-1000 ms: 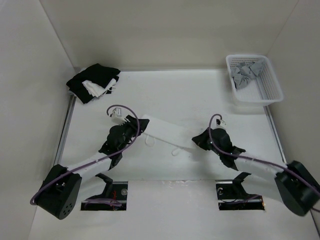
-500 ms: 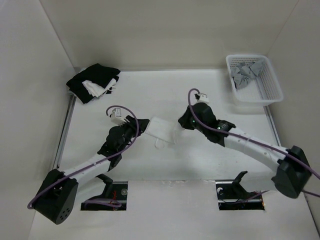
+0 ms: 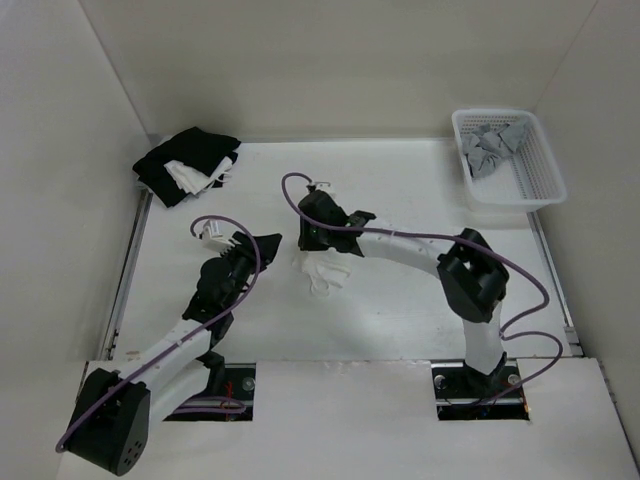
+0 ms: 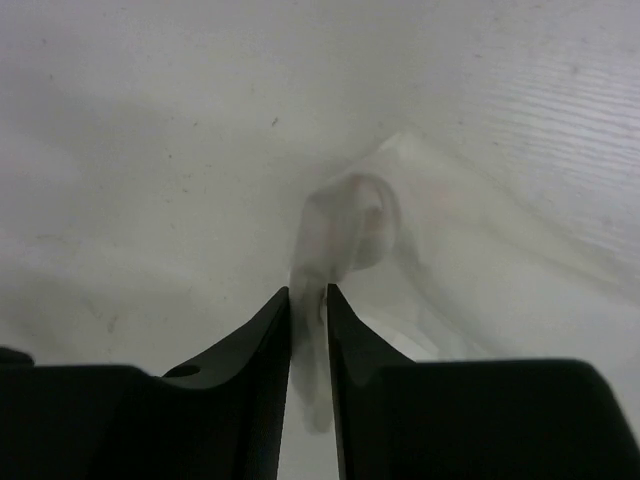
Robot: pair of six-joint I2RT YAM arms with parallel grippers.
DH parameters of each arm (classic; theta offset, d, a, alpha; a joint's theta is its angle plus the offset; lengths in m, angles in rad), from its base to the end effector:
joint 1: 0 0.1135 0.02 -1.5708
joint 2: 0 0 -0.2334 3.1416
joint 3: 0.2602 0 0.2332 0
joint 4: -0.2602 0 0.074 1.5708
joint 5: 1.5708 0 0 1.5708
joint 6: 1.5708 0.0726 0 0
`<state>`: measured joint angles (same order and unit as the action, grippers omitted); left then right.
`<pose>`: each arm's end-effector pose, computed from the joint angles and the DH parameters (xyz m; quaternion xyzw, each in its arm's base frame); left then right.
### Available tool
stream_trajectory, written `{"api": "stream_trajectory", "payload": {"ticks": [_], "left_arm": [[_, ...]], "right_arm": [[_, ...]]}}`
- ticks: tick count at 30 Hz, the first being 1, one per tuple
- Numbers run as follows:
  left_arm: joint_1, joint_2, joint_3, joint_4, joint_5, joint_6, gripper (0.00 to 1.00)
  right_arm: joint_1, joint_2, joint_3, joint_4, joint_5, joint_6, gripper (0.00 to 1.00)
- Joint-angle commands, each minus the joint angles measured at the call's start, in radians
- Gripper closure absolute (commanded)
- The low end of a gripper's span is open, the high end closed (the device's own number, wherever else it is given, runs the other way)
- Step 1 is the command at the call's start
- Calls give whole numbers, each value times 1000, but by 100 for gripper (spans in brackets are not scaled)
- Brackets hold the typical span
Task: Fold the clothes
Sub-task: Fold the tank top
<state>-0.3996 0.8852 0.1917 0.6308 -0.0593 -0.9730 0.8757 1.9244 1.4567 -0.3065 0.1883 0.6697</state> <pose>0.2136 -0.0855 0.1871 -0.2255 0.6931 -0.4169 0.5431 0.2877 0.3238 0.1828 -0.0581 0.9165 0.2075 0.3370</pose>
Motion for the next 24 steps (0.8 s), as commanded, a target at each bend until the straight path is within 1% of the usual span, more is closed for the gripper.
{"api": "stream_trajectory", "payload": {"ticks": [1, 2, 3, 4, 6, 7, 9, 10, 12, 13, 14, 16, 19, 22, 24], "left_arm": [[31, -19, -9, 9, 26, -3, 65], [35, -20, -9, 9, 29, -6, 65], [40, -22, -9, 9, 29, -7, 65], [41, -19, -6, 9, 26, -7, 65], [32, 0, 11, 9, 19, -9, 65], [20, 17, 24, 9, 18, -6, 65], [-15, 61, 52, 20, 15, -1, 64], [-46, 104, 78, 29, 9, 5, 64], [-99, 178, 116, 53, -2, 16, 64], [-133, 237, 149, 76, -7, 19, 64], [-152, 276, 167, 90, -7, 22, 64], [-185, 380, 219, 128, -7, 26, 64], [-196, 524, 274, 193, -7, 16, 65], [-175, 636, 299, 242, 13, -7, 69], [-144, 685, 285, 250, 27, -23, 70]], "right_arm": [[13, 59, 108, -13, -27, 20, 67], [18, 53, 108, 3, -38, 33, 58], [22, 32, 88, 35, -49, 39, 51], [22, 0, 53, 78, -58, 44, 47], [22, -94, -46, 166, -72, 47, 44], [22, -144, -105, 208, -69, 44, 45], [12, -223, -211, 272, -62, 42, 55], [-2, -257, -270, 312, -67, 41, 62], [-36, -294, -384, 401, -90, 44, 81], [-57, -297, -425, 440, -117, 42, 88], [-80, -295, -461, 472, -159, 48, 92], [-122, -289, -527, 553, -206, 68, 94], [-180, -265, -602, 691, -263, 102, 94], [-224, -193, -636, 805, -323, 142, 94], [-247, -150, -659, 857, -337, 181, 94]]}}
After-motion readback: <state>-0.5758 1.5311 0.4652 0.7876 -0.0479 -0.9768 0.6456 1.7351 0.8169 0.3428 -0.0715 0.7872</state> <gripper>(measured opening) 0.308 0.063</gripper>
